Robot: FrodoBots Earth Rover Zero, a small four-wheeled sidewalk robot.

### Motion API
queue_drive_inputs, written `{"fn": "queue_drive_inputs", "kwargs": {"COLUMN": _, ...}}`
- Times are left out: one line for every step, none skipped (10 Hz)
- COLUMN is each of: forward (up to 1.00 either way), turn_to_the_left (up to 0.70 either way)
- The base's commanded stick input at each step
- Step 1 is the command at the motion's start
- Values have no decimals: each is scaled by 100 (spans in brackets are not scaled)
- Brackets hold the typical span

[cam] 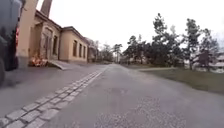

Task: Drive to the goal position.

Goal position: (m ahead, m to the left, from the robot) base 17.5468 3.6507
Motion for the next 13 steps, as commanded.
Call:
{"fn": "queue_drive_inputs", "kwargs": {"forward": 100, "turn_to_the_left": 0}}
{"fn": "queue_drive_inputs", "kwargs": {"forward": 100, "turn_to_the_left": 0}}
{"fn": "queue_drive_inputs", "kwargs": {"forward": 100, "turn_to_the_left": 0}}
{"fn": "queue_drive_inputs", "kwargs": {"forward": 100, "turn_to_the_left": 0}}
{"fn": "queue_drive_inputs", "kwargs": {"forward": 100, "turn_to_the_left": 0}}
{"fn": "queue_drive_inputs", "kwargs": {"forward": 100, "turn_to_the_left": 0}}
{"fn": "queue_drive_inputs", "kwargs": {"forward": 100, "turn_to_the_left": 0}}
{"fn": "queue_drive_inputs", "kwargs": {"forward": 100, "turn_to_the_left": 0}}
{"fn": "queue_drive_inputs", "kwargs": {"forward": 100, "turn_to_the_left": 0}}
{"fn": "queue_drive_inputs", "kwargs": {"forward": 100, "turn_to_the_left": 0}}
{"fn": "queue_drive_inputs", "kwargs": {"forward": 100, "turn_to_the_left": 0}}
{"fn": "queue_drive_inputs", "kwargs": {"forward": 100, "turn_to_the_left": 0}}
{"fn": "queue_drive_inputs", "kwargs": {"forward": 100, "turn_to_the_left": 0}}
